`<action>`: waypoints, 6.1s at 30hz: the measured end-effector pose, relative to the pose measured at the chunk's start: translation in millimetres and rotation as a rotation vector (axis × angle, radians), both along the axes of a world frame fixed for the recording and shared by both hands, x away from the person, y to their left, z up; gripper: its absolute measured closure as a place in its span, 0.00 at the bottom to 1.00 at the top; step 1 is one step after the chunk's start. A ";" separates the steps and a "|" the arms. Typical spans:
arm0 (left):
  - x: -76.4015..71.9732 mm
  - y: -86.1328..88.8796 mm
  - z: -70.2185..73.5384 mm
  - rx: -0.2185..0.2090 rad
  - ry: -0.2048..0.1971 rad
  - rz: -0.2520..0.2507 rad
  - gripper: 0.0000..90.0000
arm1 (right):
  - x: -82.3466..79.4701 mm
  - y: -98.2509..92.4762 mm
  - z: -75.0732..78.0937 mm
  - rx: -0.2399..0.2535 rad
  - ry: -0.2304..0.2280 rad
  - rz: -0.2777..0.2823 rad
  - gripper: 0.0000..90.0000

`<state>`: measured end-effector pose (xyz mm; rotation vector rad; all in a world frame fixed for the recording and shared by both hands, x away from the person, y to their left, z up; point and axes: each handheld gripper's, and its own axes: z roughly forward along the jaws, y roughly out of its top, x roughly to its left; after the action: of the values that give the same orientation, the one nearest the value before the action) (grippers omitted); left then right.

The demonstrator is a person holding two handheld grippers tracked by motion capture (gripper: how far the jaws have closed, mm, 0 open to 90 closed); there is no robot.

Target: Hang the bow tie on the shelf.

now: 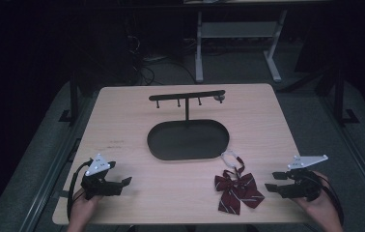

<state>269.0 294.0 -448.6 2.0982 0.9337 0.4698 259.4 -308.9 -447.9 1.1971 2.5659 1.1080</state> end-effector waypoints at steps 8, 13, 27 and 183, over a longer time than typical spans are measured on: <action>-2.0 0.3 0.3 -0.007 0.000 -0.002 0.15 | 1.7 5.8 0.9 -0.007 0.001 0.028 0.43; -1.3 0.0 -0.4 -0.009 0.000 0.001 0.14 | 2.0 13.4 5.7 -0.012 0.007 0.031 0.43; -2.7 2.2 -0.8 -0.011 -0.004 0.007 0.15 | 9.8 34.8 27.0 -0.025 -0.033 0.105 0.43; -1.8 4.1 0.1 -0.046 -0.013 0.017 0.15 | 95.4 102.0 86.2 -0.151 0.076 0.297 0.96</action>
<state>267.1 298.1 -448.5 2.0449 0.9466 0.4659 354.7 -206.9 -361.7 0.8606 2.8955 0.9087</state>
